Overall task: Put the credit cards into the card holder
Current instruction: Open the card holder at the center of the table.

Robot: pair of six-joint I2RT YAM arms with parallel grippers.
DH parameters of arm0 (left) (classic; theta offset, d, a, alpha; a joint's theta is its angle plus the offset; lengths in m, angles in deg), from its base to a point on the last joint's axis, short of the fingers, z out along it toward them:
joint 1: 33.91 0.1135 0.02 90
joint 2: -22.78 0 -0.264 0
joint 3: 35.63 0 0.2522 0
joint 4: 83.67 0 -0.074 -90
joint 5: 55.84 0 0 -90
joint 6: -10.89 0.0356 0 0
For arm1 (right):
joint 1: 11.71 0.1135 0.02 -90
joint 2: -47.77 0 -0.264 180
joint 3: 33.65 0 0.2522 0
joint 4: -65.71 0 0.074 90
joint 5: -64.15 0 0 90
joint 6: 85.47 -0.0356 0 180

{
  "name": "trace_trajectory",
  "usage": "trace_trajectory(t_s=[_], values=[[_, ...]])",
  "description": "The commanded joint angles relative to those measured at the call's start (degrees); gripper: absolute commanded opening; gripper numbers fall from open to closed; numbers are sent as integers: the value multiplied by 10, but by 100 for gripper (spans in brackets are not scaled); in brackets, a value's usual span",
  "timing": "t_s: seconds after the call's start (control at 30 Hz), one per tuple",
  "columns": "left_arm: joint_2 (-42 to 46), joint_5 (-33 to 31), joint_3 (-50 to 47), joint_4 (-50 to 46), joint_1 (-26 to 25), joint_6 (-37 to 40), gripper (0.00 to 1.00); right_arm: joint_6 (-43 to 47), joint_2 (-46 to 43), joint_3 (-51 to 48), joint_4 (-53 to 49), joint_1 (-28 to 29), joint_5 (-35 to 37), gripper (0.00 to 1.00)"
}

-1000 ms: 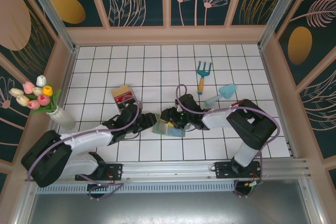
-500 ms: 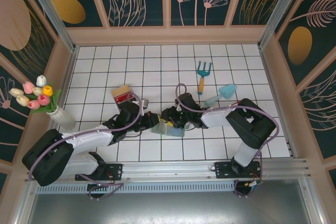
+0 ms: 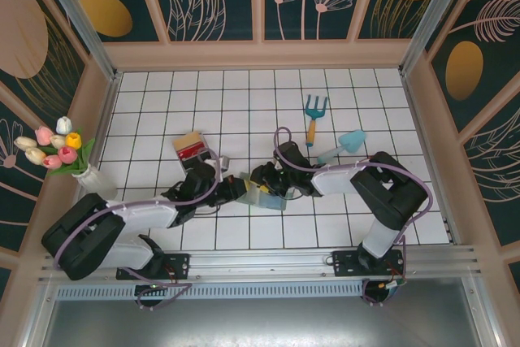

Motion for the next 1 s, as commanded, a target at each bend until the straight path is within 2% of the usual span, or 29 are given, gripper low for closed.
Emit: trace_trajectory(t_s=[0.0,0.07,0.17,0.3,0.6,0.73,0.8,0.9,0.97], values=[[52,-45,-13,-31,-4,-19,0,5,2,16,-29,5,3,41],[76,-57,-15,-42,-3,-16,0,7,5,19,-38,5,7,42],[75,-26,-9,-21,-4,-7,0,7,8,21,-37,5,5,42],[38,32,15,5,-3,6,0,7,7,23,-36,5,6,42],[-46,51,23,46,-3,3,0,6,6,28,-37,5,7,43],[-68,27,32,33,-3,7,0,6,5,28,-35,5,6,44],[-73,-8,37,-1,-3,6,0,12,-3,31,-46,5,12,46],[-78,-61,31,-33,-3,-3,0,33,-30,39,-87,4,38,49],[-93,-69,33,-36,-3,-7,0,51,-48,45,-125,5,59,50]])
